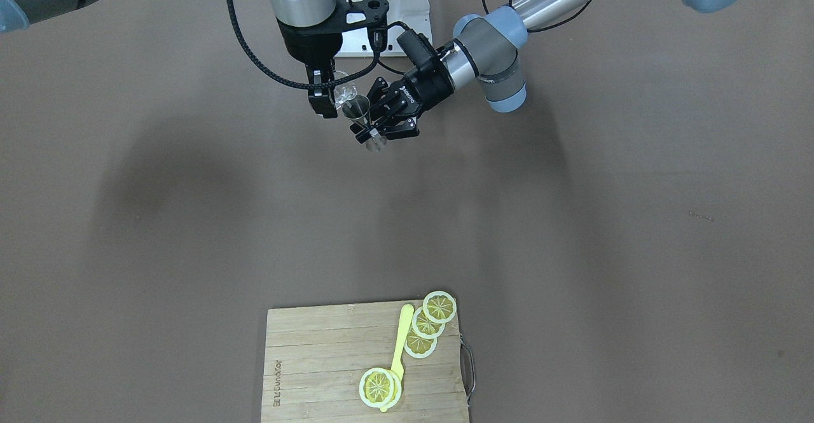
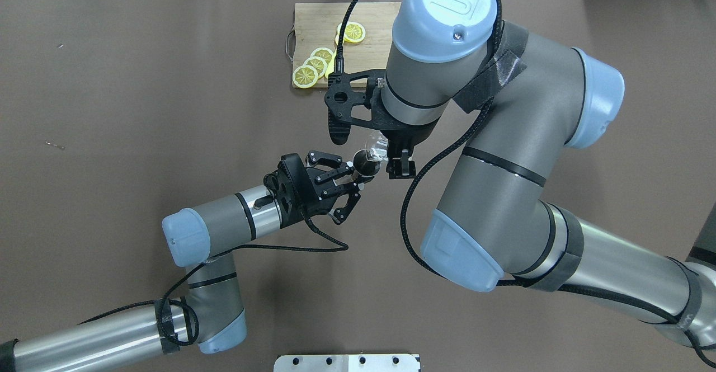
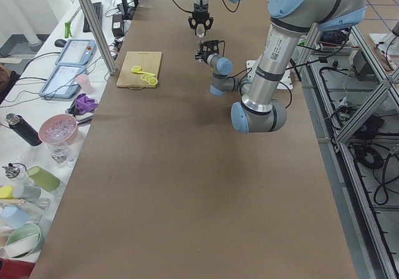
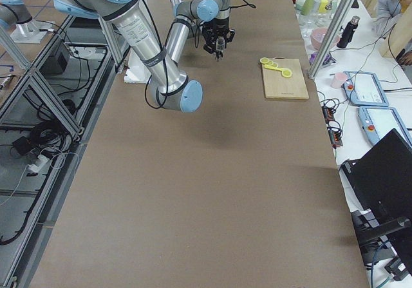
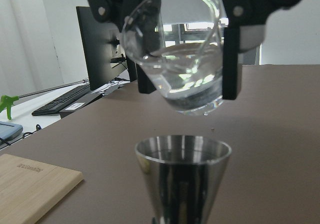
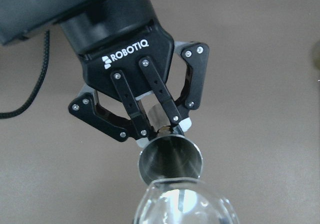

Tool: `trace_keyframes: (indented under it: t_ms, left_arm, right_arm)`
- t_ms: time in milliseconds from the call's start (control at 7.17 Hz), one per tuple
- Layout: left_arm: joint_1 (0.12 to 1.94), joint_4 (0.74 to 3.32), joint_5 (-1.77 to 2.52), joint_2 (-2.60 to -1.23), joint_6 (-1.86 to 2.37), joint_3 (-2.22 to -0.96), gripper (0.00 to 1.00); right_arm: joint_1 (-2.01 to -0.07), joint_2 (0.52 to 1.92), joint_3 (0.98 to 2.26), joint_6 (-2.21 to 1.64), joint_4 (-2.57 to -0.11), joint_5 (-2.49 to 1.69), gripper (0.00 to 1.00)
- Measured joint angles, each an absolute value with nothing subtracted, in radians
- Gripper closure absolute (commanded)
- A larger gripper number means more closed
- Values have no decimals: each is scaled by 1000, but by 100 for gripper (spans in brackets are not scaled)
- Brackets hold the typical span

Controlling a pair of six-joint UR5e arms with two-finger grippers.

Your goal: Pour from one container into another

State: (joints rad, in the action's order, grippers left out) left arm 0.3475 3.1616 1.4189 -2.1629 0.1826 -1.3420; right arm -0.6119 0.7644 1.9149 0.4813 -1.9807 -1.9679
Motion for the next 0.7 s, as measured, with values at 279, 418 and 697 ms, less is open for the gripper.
trace_keyframes:
  t_ms: [279,418,697]
  left_arm:
    - [348,3162,1419,-2163,183,-1342,100]
    - [348,3162,1419,-2162,183,-1342,100]
    - [348,3162,1419,-2162,183,-1342,100]
  right_arm:
    - [-595,762,1919,509,-1990,-1945,100]
    - [-588,759,1919,527,-1999,-1937,100]
    - [-585,752,1920,556,-2024,-1930,100]
